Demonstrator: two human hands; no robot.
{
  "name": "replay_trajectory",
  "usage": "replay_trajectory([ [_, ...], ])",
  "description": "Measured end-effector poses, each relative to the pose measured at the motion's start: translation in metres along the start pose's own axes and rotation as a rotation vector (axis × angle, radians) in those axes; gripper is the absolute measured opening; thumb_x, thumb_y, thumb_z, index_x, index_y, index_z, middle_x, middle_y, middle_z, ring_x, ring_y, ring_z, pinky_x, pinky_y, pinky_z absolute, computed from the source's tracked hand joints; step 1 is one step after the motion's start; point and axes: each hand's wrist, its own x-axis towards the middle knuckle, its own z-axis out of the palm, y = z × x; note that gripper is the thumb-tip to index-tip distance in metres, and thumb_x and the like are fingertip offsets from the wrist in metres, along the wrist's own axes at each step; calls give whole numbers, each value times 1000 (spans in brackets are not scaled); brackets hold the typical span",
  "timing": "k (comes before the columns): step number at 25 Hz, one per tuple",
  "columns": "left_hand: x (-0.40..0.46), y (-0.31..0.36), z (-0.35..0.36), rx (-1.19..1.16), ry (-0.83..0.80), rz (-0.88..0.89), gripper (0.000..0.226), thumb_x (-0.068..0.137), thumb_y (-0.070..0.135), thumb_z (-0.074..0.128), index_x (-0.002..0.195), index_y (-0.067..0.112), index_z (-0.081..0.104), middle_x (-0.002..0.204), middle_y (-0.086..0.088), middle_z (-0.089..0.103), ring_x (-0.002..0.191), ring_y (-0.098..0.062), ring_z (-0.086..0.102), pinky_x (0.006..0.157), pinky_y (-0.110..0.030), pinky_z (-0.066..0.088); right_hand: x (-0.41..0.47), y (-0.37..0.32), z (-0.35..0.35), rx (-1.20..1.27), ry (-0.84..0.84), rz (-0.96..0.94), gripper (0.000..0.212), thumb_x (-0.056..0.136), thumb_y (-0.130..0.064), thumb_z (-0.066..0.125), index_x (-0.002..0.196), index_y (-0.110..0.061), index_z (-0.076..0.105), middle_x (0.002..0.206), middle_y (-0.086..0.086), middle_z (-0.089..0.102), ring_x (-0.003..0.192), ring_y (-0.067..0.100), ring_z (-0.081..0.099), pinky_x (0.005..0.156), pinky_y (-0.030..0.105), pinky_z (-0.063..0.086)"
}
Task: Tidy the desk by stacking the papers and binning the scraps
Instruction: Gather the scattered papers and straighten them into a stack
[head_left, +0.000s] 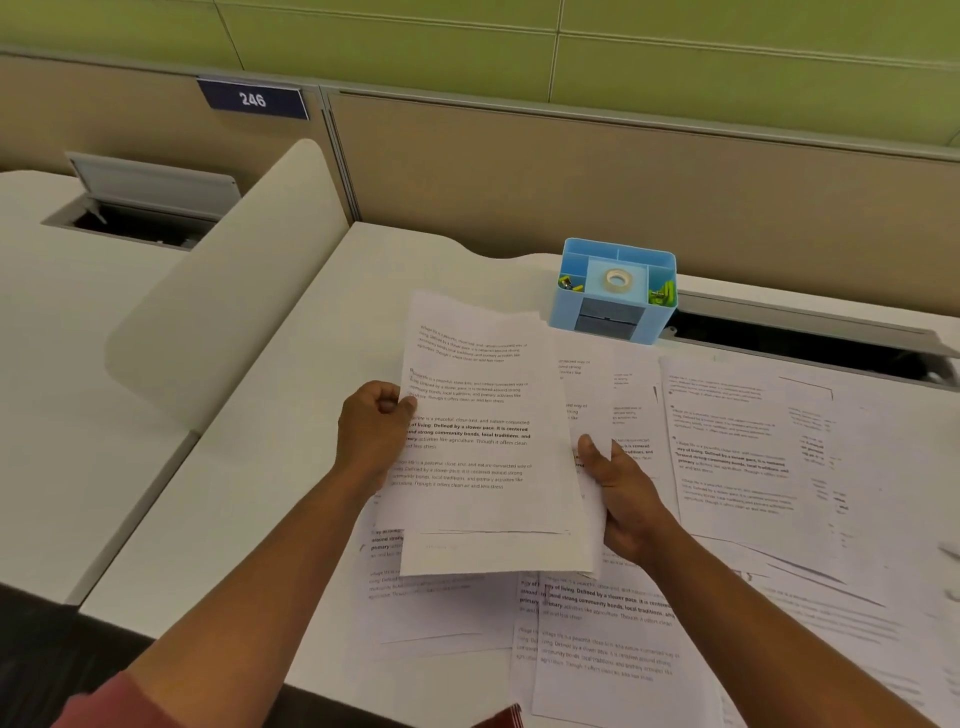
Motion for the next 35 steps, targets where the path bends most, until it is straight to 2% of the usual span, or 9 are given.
replay_trajectory([
  [4,4,9,-6,-111,-70,-134,6,92,16,73,95,14,68,99,-8,76,85,-22,73,69,-34,59,1,1,-1,0,-8,-35,35,101,-23,55,136,-18,58,131,12,67,120,37,64,102,65,46],
  [9,-4,1,-9,-23,-191,-213,12,92,16,73,90,11,62,96,-11,77,90,-33,75,81,-53,61,3,2,-1,-1,6,-88,36,103,-23,52,138,-19,56,134,11,66,121,36,64,99,65,48],
  [12,-11,-7,1,-37,-261,-276,19,93,21,72,103,11,59,102,-7,76,89,-25,75,70,-40,61,3,4,3,-15,12,-97,35,103,-22,53,138,-18,56,132,12,67,120,37,64,101,65,48],
  [16,-16,-17,18,-68,-254,-259,19,98,20,65,116,16,61,112,-3,73,97,-23,73,88,-44,60,0,6,7,-56,22,-91,36,103,-30,52,136,-19,57,131,12,68,119,36,65,101,66,47],
  [21,-18,-20,29,-70,-206,-176,19,99,14,61,114,24,62,109,0,72,97,-21,72,91,-43,59,-10,2,0,-134,-19,-72,43,104,-40,42,139,-18,56,133,13,66,120,38,64,99,63,50],
  [25,-22,-19,41,-62,-296,-168,22,99,12,61,111,30,61,111,2,73,100,-20,72,95,-45,57,-17,-2,-11,-183,-14,-99,38,103,-32,49,137,-16,55,132,12,67,119,33,66,99,58,53],
  [29,-30,-10,57,-100,-406,-196,36,100,8,59,129,29,55,120,2,72,106,-20,71,99,-45,55,-30,-14,-26,-215,-61,-87,40,101,-29,52,139,-16,54,131,11,68,120,32,66,100,55,53],
  [32,-41,-1,71,-169,-480,-232,46,99,2,59,136,30,51,117,0,73,105,-21,72,89,-38,58,-36,-30,-44,-265,-96,-62,36,100,-11,58,136,-15,55,129,11,69,117,33,67,100,54,53],
  [35,-52,8,87,-293,-513,-348,44,96,-3,60,134,18,54,116,-8,75,101,-29,74,83,-46,61,-42,-46,-68,-351,-123,-30,47,97,7,54,138,-16,51,128,12,69,115,36,67,99,58,53],
])
